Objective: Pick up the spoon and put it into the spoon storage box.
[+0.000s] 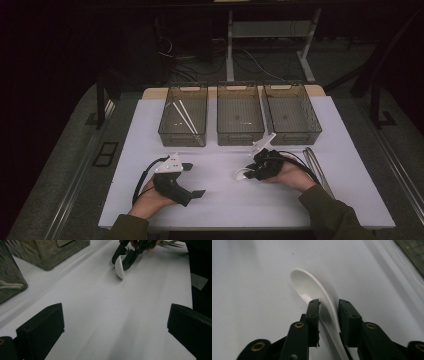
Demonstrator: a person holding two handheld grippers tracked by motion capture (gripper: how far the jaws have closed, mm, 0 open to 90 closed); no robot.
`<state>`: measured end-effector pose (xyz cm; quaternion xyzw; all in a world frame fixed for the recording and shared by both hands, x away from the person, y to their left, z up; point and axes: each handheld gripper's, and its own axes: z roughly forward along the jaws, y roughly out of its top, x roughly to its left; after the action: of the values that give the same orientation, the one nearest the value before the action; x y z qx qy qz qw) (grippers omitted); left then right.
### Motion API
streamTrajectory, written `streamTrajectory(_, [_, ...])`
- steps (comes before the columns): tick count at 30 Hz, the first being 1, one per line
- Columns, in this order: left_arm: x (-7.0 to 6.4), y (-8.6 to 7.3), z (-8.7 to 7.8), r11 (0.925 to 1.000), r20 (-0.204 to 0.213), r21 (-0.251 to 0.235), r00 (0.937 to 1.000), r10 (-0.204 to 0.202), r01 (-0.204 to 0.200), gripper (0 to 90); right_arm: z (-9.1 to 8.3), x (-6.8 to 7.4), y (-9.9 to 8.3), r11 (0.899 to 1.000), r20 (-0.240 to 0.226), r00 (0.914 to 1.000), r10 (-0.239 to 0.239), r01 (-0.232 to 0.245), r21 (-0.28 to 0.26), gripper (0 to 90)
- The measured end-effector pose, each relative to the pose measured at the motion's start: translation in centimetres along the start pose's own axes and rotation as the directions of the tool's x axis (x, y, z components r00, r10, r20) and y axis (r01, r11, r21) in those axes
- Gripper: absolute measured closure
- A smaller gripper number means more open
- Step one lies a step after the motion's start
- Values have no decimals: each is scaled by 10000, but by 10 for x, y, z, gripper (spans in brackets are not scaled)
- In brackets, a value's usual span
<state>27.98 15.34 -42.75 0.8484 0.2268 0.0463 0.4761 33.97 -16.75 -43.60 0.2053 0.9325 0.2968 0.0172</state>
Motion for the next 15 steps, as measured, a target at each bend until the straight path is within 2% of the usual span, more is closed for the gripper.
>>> streamTrajectory(10, [0, 0, 0, 10000, -5, -29, 10000, 25, -25, 2, -1, 3, -3, 9992, -82, 9992, -397, 397, 3, 802])
streamTrajectory(15, [0, 0, -1, 10000, 6, -27, 10000, 27, -27, 2, -2, 2, -3, 9996, -211, 9994, -276, 278, 71, 812])
